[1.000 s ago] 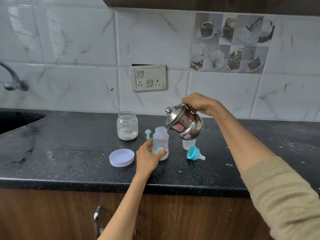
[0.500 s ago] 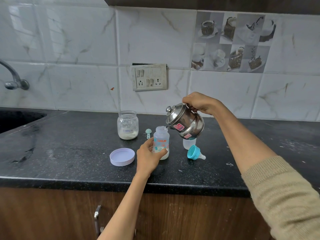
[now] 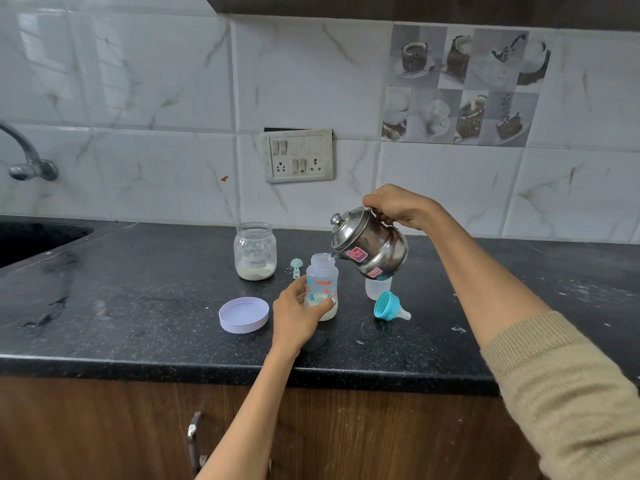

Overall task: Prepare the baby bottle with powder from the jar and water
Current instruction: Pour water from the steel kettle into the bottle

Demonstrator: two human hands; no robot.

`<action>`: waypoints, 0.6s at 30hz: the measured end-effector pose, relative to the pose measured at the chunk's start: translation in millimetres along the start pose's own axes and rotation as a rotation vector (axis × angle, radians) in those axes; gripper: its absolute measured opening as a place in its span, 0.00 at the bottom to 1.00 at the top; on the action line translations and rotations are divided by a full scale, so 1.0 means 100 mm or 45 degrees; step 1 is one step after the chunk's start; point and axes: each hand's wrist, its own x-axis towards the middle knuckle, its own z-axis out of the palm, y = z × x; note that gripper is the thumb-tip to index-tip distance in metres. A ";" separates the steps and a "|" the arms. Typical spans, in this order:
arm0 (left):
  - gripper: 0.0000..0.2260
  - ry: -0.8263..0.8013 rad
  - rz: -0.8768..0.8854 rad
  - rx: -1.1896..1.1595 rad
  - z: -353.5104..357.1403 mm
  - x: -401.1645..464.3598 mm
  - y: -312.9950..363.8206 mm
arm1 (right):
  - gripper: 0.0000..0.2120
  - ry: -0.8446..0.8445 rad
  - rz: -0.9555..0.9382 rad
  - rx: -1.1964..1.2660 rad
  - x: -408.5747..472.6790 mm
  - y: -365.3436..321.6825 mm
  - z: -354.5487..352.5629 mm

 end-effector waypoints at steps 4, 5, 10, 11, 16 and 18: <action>0.29 -0.005 -0.013 0.002 0.00 0.01 -0.01 | 0.16 -0.002 0.002 -0.021 0.00 -0.01 0.02; 0.29 -0.004 -0.015 0.000 0.00 0.01 -0.01 | 0.16 -0.005 -0.001 -0.029 -0.01 -0.02 0.02; 0.29 -0.007 -0.010 0.007 0.00 0.01 -0.01 | 0.17 0.002 -0.010 -0.038 0.00 -0.03 0.06; 0.29 -0.008 -0.010 0.006 0.00 0.01 -0.01 | 0.17 0.005 -0.009 -0.032 0.00 -0.02 0.07; 0.29 -0.008 -0.012 -0.003 0.00 0.02 -0.02 | 0.17 0.021 -0.010 0.001 0.01 0.01 0.09; 0.30 -0.004 -0.012 -0.008 0.00 0.02 -0.03 | 0.17 0.026 -0.009 0.002 0.01 0.01 0.07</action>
